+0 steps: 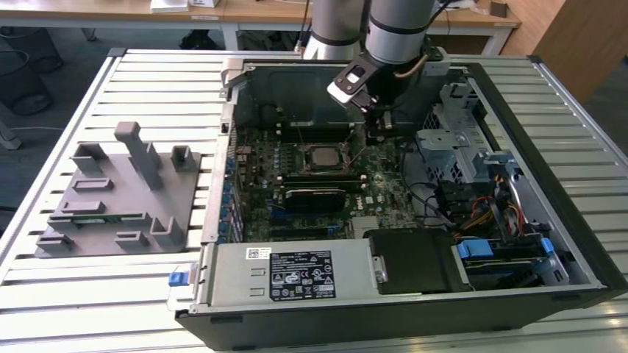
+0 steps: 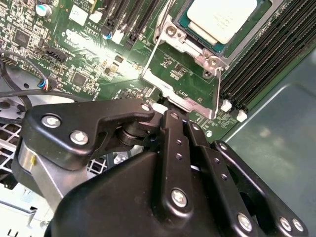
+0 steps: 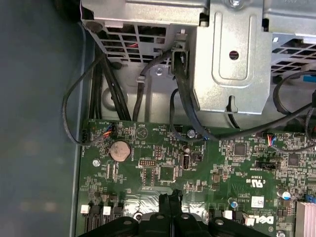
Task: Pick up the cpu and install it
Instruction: 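Close the cpu cover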
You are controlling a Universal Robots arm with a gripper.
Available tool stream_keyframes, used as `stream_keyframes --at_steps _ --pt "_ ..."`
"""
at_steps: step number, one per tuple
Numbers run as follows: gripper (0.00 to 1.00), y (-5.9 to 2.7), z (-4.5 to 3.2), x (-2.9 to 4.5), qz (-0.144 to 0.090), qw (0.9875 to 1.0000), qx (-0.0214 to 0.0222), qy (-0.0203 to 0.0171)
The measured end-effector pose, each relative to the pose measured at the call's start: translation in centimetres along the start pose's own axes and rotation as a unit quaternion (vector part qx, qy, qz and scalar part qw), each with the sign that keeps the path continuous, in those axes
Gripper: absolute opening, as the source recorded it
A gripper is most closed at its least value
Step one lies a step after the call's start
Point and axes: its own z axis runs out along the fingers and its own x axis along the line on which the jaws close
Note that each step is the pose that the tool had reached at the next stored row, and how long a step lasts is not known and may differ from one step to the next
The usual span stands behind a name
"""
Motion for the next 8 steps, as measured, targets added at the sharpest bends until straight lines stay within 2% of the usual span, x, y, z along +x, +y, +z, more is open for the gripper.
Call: stream_keyframes --at_steps 8 --pt "0.11 -0.54 0.05 0.03 0.000 1.0000 -0.0001 0.0001"
